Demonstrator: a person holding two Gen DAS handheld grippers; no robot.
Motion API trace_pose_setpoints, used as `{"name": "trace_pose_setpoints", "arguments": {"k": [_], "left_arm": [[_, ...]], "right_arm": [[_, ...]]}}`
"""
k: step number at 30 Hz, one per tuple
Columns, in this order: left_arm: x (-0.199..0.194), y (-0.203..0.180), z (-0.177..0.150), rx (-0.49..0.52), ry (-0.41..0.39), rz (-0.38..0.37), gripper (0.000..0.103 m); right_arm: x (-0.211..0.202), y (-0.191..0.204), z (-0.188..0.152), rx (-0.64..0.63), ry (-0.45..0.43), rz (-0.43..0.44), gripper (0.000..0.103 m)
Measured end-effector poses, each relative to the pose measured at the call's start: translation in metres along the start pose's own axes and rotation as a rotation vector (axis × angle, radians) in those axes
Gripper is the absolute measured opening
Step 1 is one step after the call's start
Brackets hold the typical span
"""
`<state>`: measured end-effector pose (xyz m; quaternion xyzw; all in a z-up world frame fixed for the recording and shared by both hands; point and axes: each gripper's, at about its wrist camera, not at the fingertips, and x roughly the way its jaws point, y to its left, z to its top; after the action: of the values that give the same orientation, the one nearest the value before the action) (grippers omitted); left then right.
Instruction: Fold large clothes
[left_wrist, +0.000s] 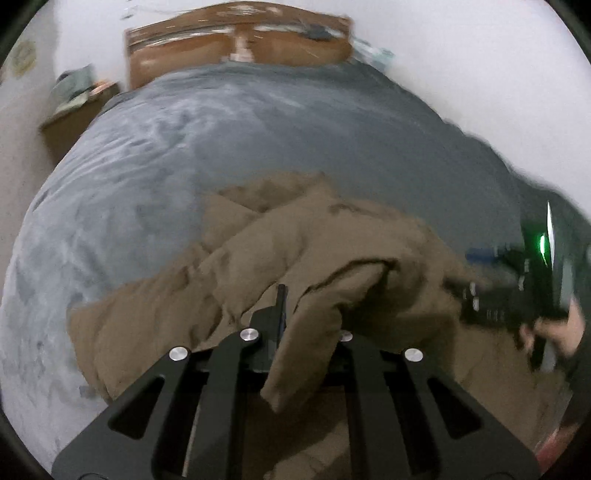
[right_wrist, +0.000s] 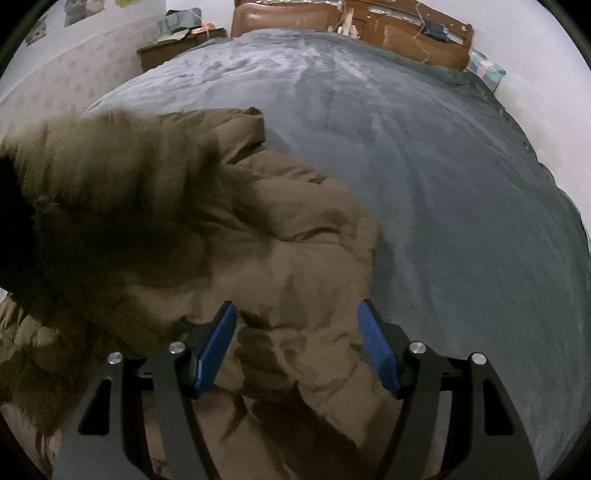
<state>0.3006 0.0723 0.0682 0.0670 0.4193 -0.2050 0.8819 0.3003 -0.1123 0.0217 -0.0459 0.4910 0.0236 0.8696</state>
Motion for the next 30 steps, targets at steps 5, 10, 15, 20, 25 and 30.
{"name": "trace_pose_setpoints", "arguments": {"k": [5, 10, 15, 20, 25, 30], "left_arm": [[0.039, -0.012, -0.015, 0.036, 0.11, 0.06, 0.007], [0.054, -0.009, -0.024, 0.012, 0.163, 0.092, 0.038], [0.047, -0.026, -0.033, 0.016, 0.128, 0.128, 0.081], [0.01, -0.026, -0.037, -0.015, 0.093, 0.195, 0.092], [-0.024, 0.013, -0.037, -0.095, 0.066, 0.249, 0.095], [-0.022, 0.085, -0.051, -0.232, 0.129, 0.319, 0.095]], "right_arm": [[-0.006, -0.013, -0.006, 0.031, 0.009, -0.027, 0.069], [-0.009, -0.02, -0.01, 0.031, 0.016, -0.039, 0.069], [-0.015, -0.02, -0.007, 0.04, -0.002, -0.018, 0.069], [-0.023, -0.006, 0.01, 0.016, -0.036, 0.011, 0.069], [-0.021, 0.013, 0.033, 0.001, -0.038, 0.067, 0.069], [0.009, 0.026, 0.049, 0.015, 0.031, 0.14, 0.069]]}}
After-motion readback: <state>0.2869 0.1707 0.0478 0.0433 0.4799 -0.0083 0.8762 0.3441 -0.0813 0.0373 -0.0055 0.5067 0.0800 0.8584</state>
